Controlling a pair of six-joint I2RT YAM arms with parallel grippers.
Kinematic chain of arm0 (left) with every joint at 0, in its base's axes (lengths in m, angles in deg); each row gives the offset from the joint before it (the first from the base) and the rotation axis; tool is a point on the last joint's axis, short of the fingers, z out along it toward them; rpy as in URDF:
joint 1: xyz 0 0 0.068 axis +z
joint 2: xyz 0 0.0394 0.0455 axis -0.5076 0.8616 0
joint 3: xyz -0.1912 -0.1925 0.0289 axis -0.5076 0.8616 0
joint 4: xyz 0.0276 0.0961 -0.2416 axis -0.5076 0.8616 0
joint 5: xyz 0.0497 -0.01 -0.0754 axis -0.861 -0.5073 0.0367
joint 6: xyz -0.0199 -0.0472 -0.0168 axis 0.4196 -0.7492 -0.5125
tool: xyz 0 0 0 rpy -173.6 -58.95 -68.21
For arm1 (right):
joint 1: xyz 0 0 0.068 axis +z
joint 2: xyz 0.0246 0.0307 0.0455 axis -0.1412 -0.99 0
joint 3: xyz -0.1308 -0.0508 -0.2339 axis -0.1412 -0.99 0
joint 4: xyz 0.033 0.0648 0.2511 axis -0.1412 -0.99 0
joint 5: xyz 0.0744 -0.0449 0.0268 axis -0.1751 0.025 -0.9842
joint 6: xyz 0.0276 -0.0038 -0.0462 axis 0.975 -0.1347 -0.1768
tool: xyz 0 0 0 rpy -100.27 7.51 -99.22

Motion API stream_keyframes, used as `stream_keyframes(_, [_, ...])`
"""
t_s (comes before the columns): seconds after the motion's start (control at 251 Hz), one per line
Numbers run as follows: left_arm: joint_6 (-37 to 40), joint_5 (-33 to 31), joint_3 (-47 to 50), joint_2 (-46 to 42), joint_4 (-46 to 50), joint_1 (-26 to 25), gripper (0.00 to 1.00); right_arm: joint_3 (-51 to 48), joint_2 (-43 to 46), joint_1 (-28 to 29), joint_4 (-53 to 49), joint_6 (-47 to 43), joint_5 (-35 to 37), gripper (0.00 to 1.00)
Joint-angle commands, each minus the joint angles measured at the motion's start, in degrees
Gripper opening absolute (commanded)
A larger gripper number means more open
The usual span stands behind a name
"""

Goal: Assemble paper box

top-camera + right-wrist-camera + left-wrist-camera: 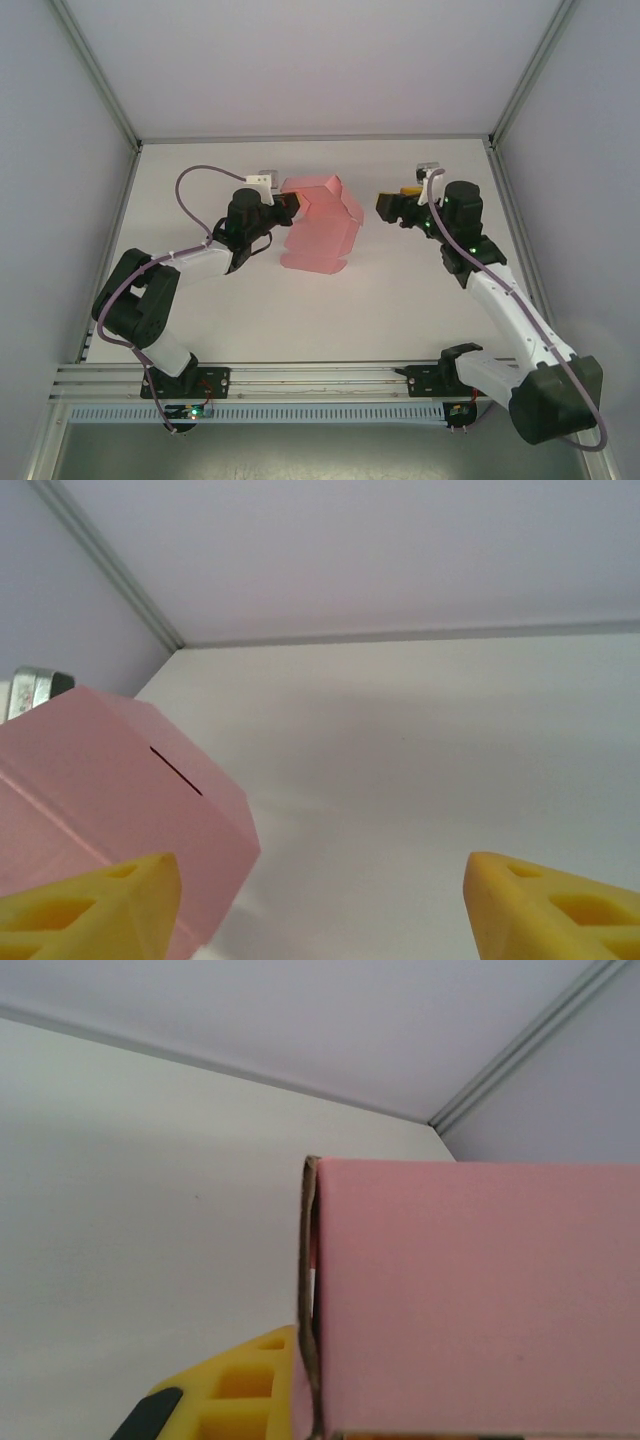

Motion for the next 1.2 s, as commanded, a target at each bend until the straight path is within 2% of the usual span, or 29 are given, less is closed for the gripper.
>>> stream_keyframes(0.0, [2.5,4.8,-1.8,-0.2,0.2,0.5,0.00,2.2,-2.5,-0.8,-0.2,-6.6,-8.6,0.72])
stream_keyframes(0.08, [3.0,6.5,-1.7,-0.5,-0.2,0.5,0.00,3.3,-4.5,-1.0,-0.4,-7.9,-11.2,0.72])
stream_keyframes(0.247, [4.0,6.3,-2.3,-0.7,2.2,0.5,0.00,5.0,-8.5,-1.2,-0.7,-10.7,-22.7,0.65])
stream_keyframes(0.559, [3.2,4.5,-2.4,-0.5,2.1,0.5,0.00,5.6,-11.7,0.9,-1.0,-11.1,-30.1,0.59])
stream_keyframes(0.918, [2.2,3.1,-2.9,-0.5,2.9,0.5,0.00,7.2,-14.9,5.5,-1.5,-11.6,-26.0,0.55])
stream_keyframes(1.193, [2.6,0.8,-3.9,-0.5,6.3,0.4,0.00,7.8,-14.5,9.1,-4.7,-15.1,-17.6,0.55])
